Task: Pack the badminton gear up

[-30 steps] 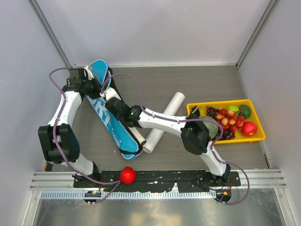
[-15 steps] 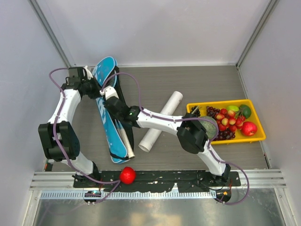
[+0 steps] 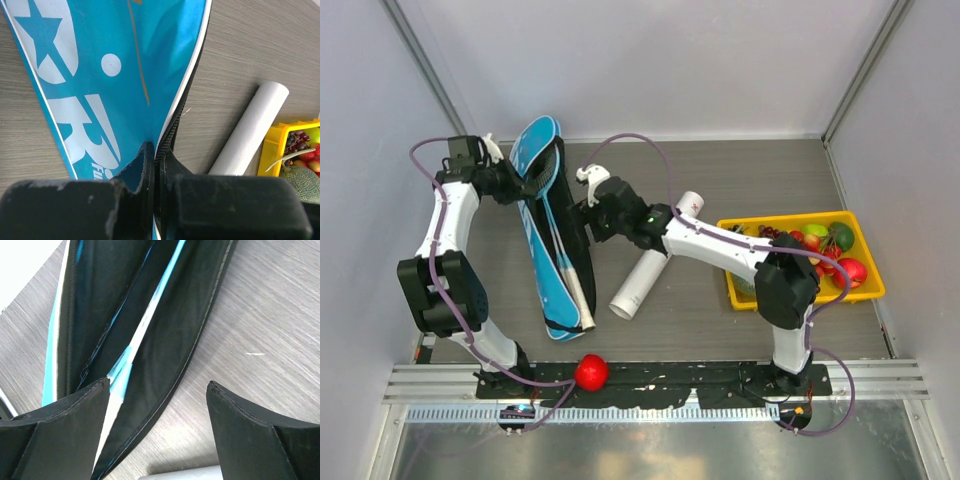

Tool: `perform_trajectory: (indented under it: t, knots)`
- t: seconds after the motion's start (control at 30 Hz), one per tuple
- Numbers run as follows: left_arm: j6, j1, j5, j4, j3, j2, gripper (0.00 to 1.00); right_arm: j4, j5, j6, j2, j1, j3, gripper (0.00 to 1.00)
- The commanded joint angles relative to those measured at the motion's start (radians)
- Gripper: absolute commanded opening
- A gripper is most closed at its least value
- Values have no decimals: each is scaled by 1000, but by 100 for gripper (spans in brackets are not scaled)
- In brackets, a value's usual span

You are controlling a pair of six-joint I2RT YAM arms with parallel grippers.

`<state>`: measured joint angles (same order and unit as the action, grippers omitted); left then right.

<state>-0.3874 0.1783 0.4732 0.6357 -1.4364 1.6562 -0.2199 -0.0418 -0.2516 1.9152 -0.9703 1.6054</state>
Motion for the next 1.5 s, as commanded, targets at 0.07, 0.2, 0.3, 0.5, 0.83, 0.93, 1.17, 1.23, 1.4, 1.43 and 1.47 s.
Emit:
perform_trajectory:
  t: [0.07, 0.2, 0.3, 0.5, 0.83, 0.93, 1.17, 1.23, 1.4, 1.43, 1.47]
  knots:
    - [4, 15, 100, -22, -59, -27, 0, 4, 180, -32, 50, 71, 29, 82]
    - [7, 13, 110, -13, -67, -30, 0, -7, 201, -51, 142, 88, 83, 82]
    - [15, 18, 107, -8, -71, -33, 0, 5, 230, -70, 208, 97, 106, 82]
    - [18, 21, 113, -8, -68, -32, 0, 53, 284, -123, 297, 110, 122, 80]
    - [-1, 26, 108, -44, -33, -42, 0, 123, 384, -196, 384, 113, 133, 59]
    - [-47, 36, 107, -141, 20, -68, 0, 143, 405, -227, 366, 114, 126, 31]
    - [-76, 50, 65, -176, -2, -59, 7, 166, 361, -288, 151, 124, 112, 5]
    - [-68, 50, 65, -150, -16, -41, 14, 145, 323, -298, 110, 124, 134, 5]
    - [-41, 50, 70, -146, 76, -50, 20, 186, 277, -342, 82, 119, 104, 5]
    - [-35, 50, 61, -148, 99, -59, 23, 188, 267, -348, 84, 116, 97, 5]
    - [-30, 50, 61, -149, 126, -67, 26, 198, 258, -357, 90, 116, 84, 6]
